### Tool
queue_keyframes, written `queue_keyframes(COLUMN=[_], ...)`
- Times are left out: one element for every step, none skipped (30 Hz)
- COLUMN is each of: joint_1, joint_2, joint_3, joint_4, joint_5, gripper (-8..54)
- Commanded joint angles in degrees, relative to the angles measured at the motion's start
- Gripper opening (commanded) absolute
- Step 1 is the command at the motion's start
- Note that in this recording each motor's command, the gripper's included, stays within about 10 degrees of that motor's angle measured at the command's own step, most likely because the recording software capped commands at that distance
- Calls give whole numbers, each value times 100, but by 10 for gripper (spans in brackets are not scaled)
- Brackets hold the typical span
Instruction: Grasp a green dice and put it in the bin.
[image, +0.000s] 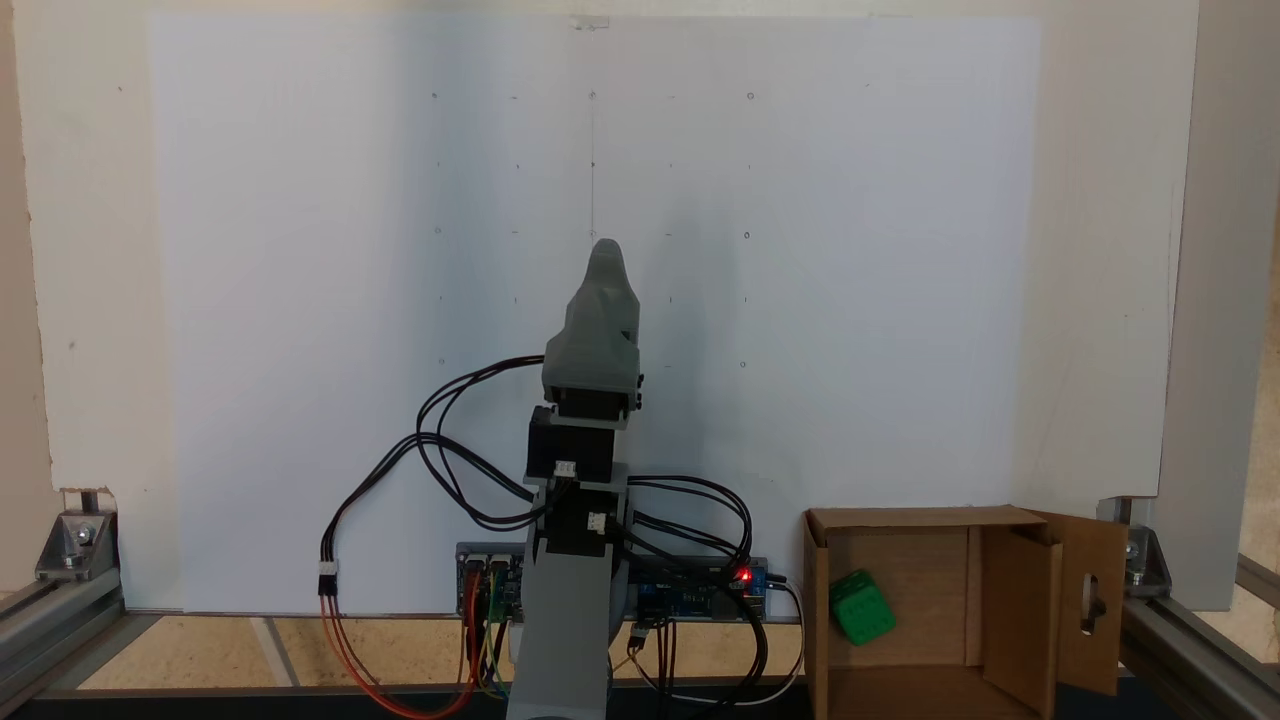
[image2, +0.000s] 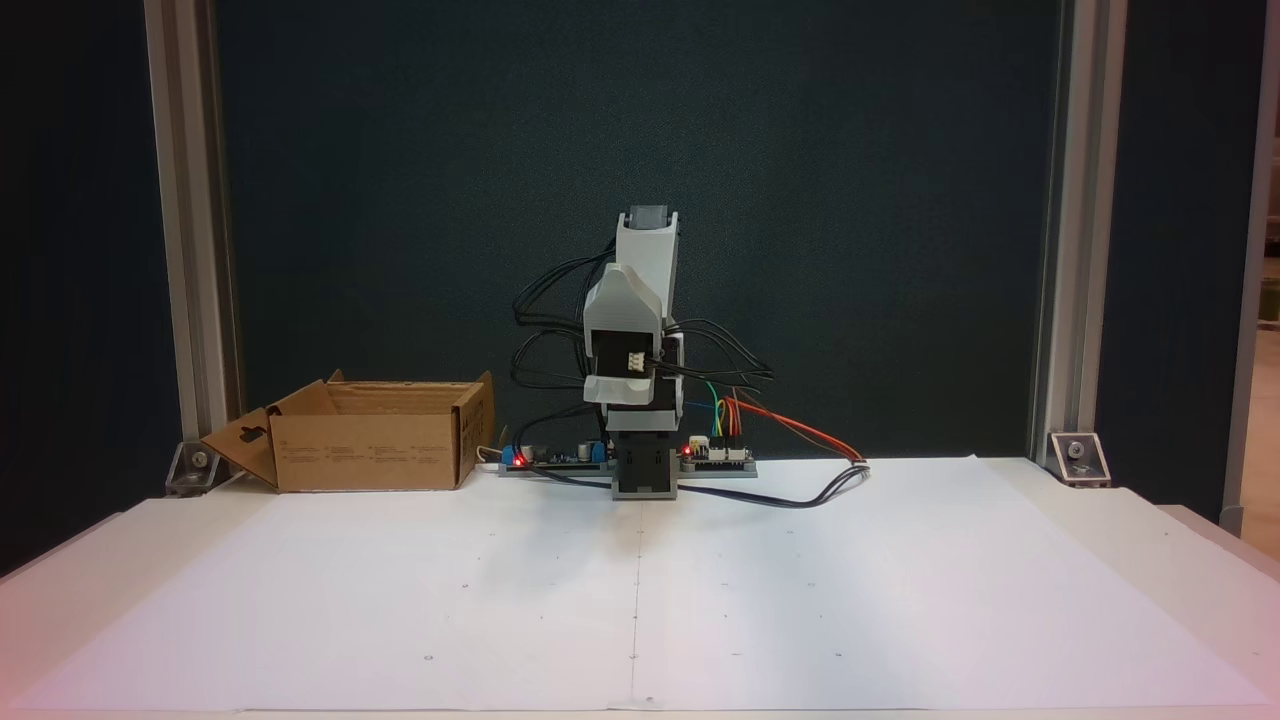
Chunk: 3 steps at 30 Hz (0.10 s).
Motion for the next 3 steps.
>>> queue_keyframes(joint_1=[0, 0, -9], joint_2=[624, 624, 624], joint_3=[281, 272, 272], joint_4=[-316, -325, -316], joint_5=[-237, -237, -237], gripper=[446, 446, 446])
